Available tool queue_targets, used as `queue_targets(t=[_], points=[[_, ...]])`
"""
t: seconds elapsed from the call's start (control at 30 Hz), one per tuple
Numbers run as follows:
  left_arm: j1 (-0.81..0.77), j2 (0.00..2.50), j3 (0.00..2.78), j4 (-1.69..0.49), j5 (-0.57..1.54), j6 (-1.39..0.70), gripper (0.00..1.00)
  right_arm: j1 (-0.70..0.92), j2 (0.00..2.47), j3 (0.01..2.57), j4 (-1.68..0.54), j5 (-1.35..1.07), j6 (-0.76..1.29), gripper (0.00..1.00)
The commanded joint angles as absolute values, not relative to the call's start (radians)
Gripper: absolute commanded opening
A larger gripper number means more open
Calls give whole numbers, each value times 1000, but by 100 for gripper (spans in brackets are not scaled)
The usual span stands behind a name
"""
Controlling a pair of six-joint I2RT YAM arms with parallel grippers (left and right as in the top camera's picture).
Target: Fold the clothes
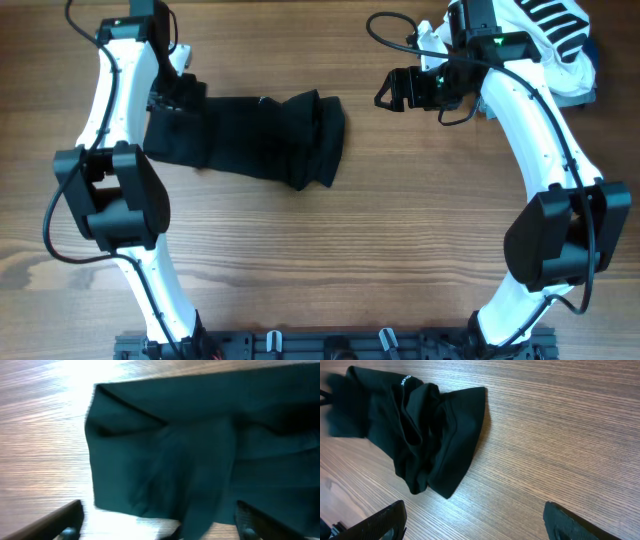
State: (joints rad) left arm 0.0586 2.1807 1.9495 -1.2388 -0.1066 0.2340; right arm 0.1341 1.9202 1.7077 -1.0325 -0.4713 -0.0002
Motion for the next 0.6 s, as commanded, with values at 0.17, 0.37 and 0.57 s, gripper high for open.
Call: queue_targets(t=[0.17,0.37,0.57], points=[[46,2195,1943,-1259,146,247,100,132,1925,1695,-1040,-495,30,89],[46,2195,1943,-1281,416,189,100,160,1927,1574,-946,-561,56,89],[60,2194,1943,-1303,13,41,100,178,1927,1454,-855,-585,74,89]])
